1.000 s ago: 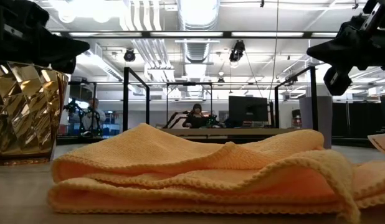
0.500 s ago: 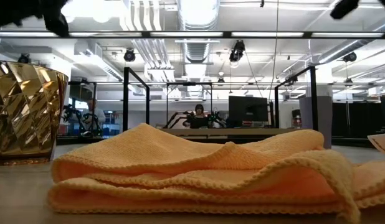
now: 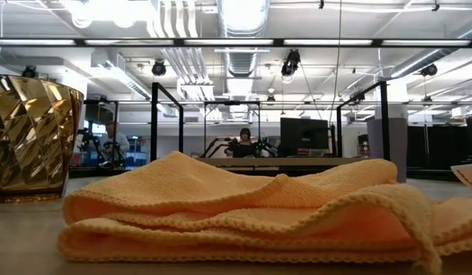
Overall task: Stack small to large cups/mugs on shelf
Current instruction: Adjust the brown cup
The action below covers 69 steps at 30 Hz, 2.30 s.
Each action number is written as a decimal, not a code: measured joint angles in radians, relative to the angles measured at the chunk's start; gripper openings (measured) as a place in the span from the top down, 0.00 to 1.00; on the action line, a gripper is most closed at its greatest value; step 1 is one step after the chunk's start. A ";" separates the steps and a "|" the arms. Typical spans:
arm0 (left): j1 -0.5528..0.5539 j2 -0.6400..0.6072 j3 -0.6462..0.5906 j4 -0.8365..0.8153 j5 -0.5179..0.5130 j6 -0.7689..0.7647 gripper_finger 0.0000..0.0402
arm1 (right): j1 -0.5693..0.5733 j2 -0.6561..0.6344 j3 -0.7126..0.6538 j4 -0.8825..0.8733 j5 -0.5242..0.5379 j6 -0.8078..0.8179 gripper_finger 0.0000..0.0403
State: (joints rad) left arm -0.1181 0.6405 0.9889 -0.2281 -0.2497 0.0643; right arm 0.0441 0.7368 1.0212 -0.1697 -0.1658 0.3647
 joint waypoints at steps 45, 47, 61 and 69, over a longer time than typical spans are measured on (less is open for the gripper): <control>-0.096 1.299 0.911 -0.030 0.143 -0.374 1.00 | 0.000 0.233 0.644 -0.822 0.009 -0.046 0.98; -0.100 1.343 0.945 -0.028 0.143 -0.374 1.00 | 0.000 0.235 0.644 -0.822 0.009 0.007 0.98; -0.099 1.407 0.967 0.126 0.162 -0.439 1.00 | -0.001 0.234 0.644 -0.894 0.005 0.208 0.98; -0.097 1.482 0.964 0.177 0.172 -0.499 0.88 | -0.001 0.234 0.643 -0.934 0.005 0.219 0.98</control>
State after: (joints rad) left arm -0.2154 2.1227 1.9527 -0.0507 -0.0779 -0.4351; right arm 0.0433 0.9710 1.6646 -1.1037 -0.1610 0.5835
